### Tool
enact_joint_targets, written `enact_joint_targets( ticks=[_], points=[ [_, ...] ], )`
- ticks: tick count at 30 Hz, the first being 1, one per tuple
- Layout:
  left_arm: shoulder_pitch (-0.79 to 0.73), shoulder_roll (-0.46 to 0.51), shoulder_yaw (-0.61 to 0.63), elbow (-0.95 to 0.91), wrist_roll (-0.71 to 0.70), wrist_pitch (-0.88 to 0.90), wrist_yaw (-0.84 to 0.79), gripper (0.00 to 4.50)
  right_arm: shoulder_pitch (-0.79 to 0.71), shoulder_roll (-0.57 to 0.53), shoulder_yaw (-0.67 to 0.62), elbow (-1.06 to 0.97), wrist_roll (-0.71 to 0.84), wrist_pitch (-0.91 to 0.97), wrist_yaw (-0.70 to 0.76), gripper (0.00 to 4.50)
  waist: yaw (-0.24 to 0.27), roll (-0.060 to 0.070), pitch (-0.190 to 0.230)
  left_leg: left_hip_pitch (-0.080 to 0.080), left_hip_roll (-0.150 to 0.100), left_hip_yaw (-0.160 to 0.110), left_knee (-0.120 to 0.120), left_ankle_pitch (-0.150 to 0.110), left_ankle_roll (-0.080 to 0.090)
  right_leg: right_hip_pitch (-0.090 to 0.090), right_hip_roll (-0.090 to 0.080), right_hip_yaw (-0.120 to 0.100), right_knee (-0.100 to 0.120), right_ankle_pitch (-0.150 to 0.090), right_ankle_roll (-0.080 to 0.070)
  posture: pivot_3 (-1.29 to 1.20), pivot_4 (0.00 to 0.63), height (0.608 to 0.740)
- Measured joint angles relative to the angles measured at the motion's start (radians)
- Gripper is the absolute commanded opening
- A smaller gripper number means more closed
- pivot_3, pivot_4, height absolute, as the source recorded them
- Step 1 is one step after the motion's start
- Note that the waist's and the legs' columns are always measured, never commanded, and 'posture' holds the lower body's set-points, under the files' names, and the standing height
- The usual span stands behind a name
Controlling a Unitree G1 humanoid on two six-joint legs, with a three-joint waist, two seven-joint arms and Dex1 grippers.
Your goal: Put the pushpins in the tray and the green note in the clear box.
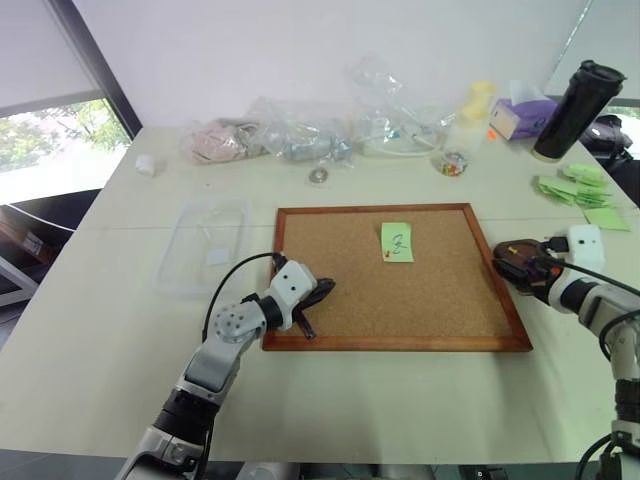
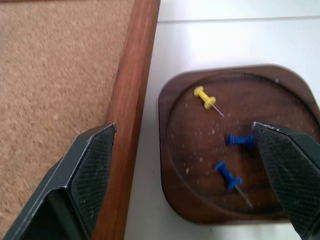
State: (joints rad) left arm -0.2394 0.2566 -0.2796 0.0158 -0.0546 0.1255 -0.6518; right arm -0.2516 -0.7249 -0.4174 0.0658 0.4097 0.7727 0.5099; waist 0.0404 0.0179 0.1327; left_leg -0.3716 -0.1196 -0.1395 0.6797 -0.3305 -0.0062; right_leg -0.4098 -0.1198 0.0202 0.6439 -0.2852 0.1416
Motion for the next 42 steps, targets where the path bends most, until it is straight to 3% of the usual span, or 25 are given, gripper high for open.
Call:
enact_joint_targets(
  ticks=[6,12,15,18,26,36,39,42],
  points=[
    [-0.001,0.0,0.0,0.001,0.0,0.0,0.0,0.0,-0.01,-0.001,0.023,-0.208,0.098,0.068,0.055,4.45,0.0,0.0,0.0,0.0,0.0,0.0,0.0,0.0,0.0,0.0,0.0,0.0,0.0,0.0,0.0,0.0,0.15,0.73],
    [-0.003,-0.002,0.001,0.003,0.0,0.0,0.0,0.0,-0.041,0.036,0.216,-0.367,0.124,0.086,0.097,4.45,0.001,-0.001,0.0,0.0,0.0,-0.001,0.0,0.0,0.0,0.0,0.0,0.0,0.0,0.0,0.0,0.0,0.15,0.73],
    [-0.004,-0.003,0.001,0.003,0.0,0.0,0.001,0.0,-0.071,0.081,0.334,-0.363,0.093,0.064,0.096,3.67,0.001,-0.001,0.0,0.0,0.0,-0.001,0.001,0.0,0.0,0.0,0.0,0.0,0.0,0.0,0.0,0.0,0.15,0.73],
    [-0.004,-0.004,0.001,0.002,0.0,0.0,0.002,0.0,-0.108,0.1,0.394,-0.332,0.055,0.036,0.09,2.29,0.003,-0.001,-0.001,0.0,0.0,-0.001,0.001,0.0,0.0,0.0,0.0,-0.001,0.0,0.0,0.0,0.0,0.15,0.73],
    [0.001,-0.003,0.003,0.0,0.0,0.0,0.008,0.0,-0.153,0.164,0.484,-0.163,-0.053,-0.075,0.091,2.29,0.001,-0.002,-0.001,0.0,0.0,-0.002,0.001,0.0,0.0,0.0,0.0,-0.001,0.0,0.0,0.0,0.0,0.15,0.73],
    [0.008,-0.003,0.004,-0.011,0.0,0.0,0.017,0.0,-0.184,0.198,0.491,-0.031,-0.116,-0.156,0.106,2.29,-0.001,-0.002,-0.001,0.0,0.0,-0.002,0.0,0.0,0.0,0.0,0.0,-0.001,0.0,0.0,0.0,0.0,0.15,0.73],
    [0.01,-0.003,0.004,-0.014,0.0,0.001,0.02,0.0,-0.184,0.202,0.487,-0.02,-0.122,-0.161,0.108,1.48,-0.001,-0.002,-0.001,0.0,0.0,-0.002,0.0,0.0,0.0,0.0,0.0,-0.001,0.0,0.0,0.0,0.0,0.15,0.73],
    [0.011,-0.002,0.004,-0.017,0.0,0.003,0.021,0.0,-0.182,0.217,0.488,-0.02,-0.125,-0.162,0.106,0.02,-0.001,-0.002,-0.001,0.0,0.0,-0.002,0.0,0.0,0.0,0.0,0.0,-0.001,0.0,0.0,0.0,0.0,0.15,0.73]
  ],
)
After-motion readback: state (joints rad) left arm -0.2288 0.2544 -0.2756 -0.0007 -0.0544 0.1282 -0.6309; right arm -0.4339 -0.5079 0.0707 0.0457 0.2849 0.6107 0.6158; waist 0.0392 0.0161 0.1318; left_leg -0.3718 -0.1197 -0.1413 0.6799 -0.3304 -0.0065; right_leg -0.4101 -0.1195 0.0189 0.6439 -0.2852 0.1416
